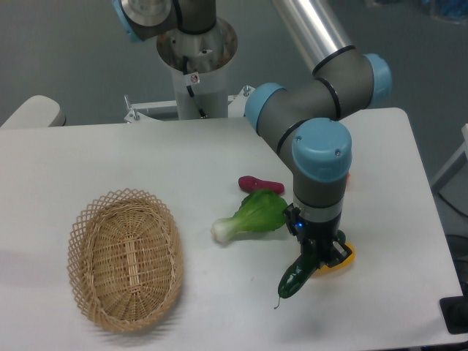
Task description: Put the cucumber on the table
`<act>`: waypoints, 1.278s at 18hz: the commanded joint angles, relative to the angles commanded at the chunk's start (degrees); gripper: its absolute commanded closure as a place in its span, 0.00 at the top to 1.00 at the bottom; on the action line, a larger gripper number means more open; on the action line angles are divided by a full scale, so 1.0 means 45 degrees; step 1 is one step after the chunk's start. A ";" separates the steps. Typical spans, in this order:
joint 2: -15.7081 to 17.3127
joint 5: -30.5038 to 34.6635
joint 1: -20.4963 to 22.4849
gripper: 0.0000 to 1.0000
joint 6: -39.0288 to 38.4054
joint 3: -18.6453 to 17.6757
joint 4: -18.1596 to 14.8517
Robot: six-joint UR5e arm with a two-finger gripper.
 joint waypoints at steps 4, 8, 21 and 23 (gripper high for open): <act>-0.0370 -0.0019 -0.0468 0.14 -0.2537 0.0116 0.0019; -0.0838 -0.0019 -0.0956 0.14 -0.5193 0.0117 0.0039; -0.1680 -0.0020 -0.1485 0.21 -0.7525 -0.0935 0.0624; -0.1680 -0.0019 -0.1504 0.21 -0.7193 -0.1249 0.1014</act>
